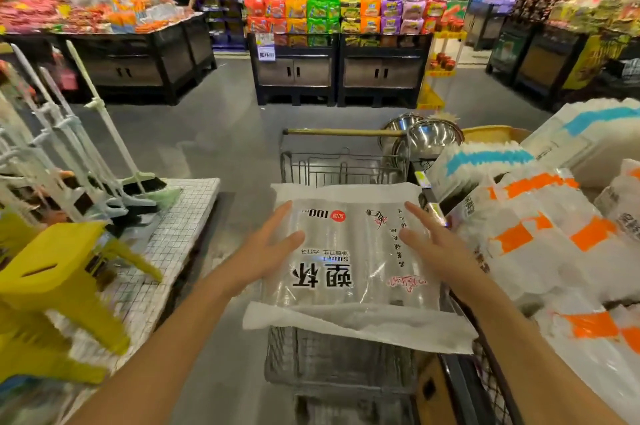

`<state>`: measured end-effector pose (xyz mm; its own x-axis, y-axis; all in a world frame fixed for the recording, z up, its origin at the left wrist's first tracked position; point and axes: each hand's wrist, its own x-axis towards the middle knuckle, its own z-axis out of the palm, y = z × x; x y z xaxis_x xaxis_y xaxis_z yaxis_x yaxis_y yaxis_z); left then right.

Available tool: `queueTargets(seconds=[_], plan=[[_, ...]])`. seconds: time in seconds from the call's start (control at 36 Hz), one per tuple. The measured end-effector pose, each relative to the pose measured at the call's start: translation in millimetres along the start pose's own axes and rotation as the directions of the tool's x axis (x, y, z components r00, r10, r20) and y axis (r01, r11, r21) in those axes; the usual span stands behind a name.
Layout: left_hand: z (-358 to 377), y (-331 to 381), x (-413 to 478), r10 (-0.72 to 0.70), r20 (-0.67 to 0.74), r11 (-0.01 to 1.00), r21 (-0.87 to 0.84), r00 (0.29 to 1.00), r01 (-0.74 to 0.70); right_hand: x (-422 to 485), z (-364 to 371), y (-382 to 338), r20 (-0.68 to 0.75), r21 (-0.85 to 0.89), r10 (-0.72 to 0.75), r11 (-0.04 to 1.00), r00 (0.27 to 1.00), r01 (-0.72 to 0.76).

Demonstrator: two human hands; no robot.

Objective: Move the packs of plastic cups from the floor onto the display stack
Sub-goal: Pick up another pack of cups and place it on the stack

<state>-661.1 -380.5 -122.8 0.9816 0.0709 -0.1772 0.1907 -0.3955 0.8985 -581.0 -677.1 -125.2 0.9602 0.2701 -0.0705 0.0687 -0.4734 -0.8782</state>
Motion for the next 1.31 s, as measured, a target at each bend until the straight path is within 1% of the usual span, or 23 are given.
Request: queueTargets(seconds=[0.14,0.25,0.33,0.5,0.69,0.83,0.92,1.03,1.06,1.11,1.17,1.25,1.31], plan=[[14,-40,45,-0.064,0.013,0.998,0.016,0.998,0.064,42,19,44,0.048,-0.008,0.078,0.997,0.996,-0.078],[23,-81,79,-0.096,0.051,0.995,-0.003,0.994,0.096,65,40,75,0.031,-0.027,0.124,0.992,0.992,-0.123],[34,-111,104,-0.120,0.090,0.992,-0.015,0.989,0.122,76,58,100,0.027,-0.062,0.189,0.980,0.982,-0.187],[64,-178,147,-0.199,0.126,0.980,0.033,0.972,0.196,98,95,163,0.001,-0.090,0.243,0.966,0.970,-0.242],[112,-242,173,-0.326,0.073,0.945,-0.004,0.943,0.327,122,134,243,0.020,-0.102,0.258,0.962,0.966,-0.255],[141,-288,183,-0.390,0.056,0.917,-0.066,0.919,0.393,128,165,300,0.062,-0.077,0.327,0.944,0.943,-0.322],[158,-318,186,-0.425,0.021,0.903,-0.054,0.905,0.425,127,186,329,0.087,-0.050,0.371,0.929,0.925,-0.368],[180,-349,188,-0.481,0.003,0.875,-0.063,0.877,0.481,126,205,364,0.100,-0.155,0.415,0.904,0.904,-0.397],[186,-354,189,-0.494,-0.006,0.868,-0.060,0.869,0.493,126,210,371,0.109,-0.148,0.433,0.897,0.895,-0.416],[196,-364,191,-0.522,-0.021,0.852,-0.036,0.852,0.522,125,218,383,0.098,-0.111,0.445,0.894,0.890,-0.435],[206,-376,191,-0.535,-0.017,0.845,-0.013,0.845,0.535,122,226,401,0.084,-0.135,0.446,0.891,0.891,-0.433],[220,-392,187,-0.547,-0.014,0.837,0.008,0.837,0.547,116,236,423,0.044,-0.219,0.441,0.880,0.897,-0.422],[227,-400,182,-0.576,-0.010,0.817,0.020,0.817,0.576,112,246,426,0.039,-0.191,0.456,0.877,0.889,-0.441]])
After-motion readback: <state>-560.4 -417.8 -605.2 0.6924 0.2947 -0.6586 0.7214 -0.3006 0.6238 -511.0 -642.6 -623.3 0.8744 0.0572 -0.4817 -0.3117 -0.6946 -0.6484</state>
